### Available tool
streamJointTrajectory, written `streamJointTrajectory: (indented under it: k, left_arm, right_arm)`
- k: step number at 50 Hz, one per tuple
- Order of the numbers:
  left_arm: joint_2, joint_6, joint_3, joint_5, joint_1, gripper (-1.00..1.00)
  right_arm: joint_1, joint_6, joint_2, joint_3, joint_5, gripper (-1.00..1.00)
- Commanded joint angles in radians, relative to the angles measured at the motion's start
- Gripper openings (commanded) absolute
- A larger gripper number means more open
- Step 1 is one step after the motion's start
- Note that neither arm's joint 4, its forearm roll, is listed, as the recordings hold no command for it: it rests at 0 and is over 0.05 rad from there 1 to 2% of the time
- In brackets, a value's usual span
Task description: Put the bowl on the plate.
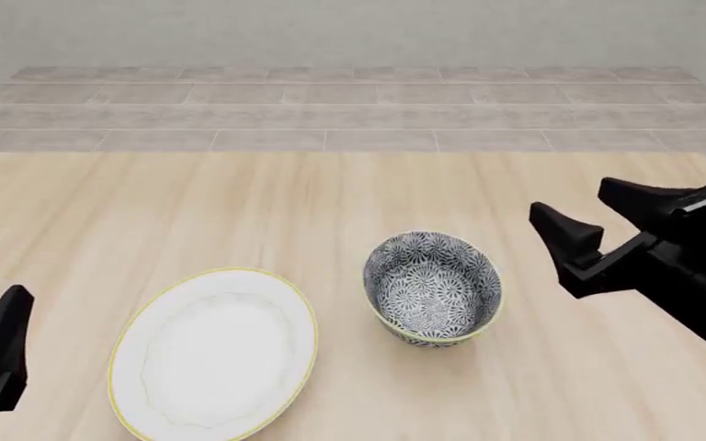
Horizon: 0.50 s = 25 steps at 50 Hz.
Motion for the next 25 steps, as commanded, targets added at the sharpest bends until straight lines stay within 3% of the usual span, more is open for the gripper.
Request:
streamJointTrajectory:
  k: [1,25]
  left_arm:
    - [0.011,0.001,0.0,-0.013,-0.006,1.0]
    - [-0.022,0.0,0.0,0.016,-0.012,1.0]
  right_arm:
    - [0.0,0.01,0.086,-0.023,-0.025,1.0]
    - [-0.02,0.01,0.276,-0.064,-0.084,1.0]
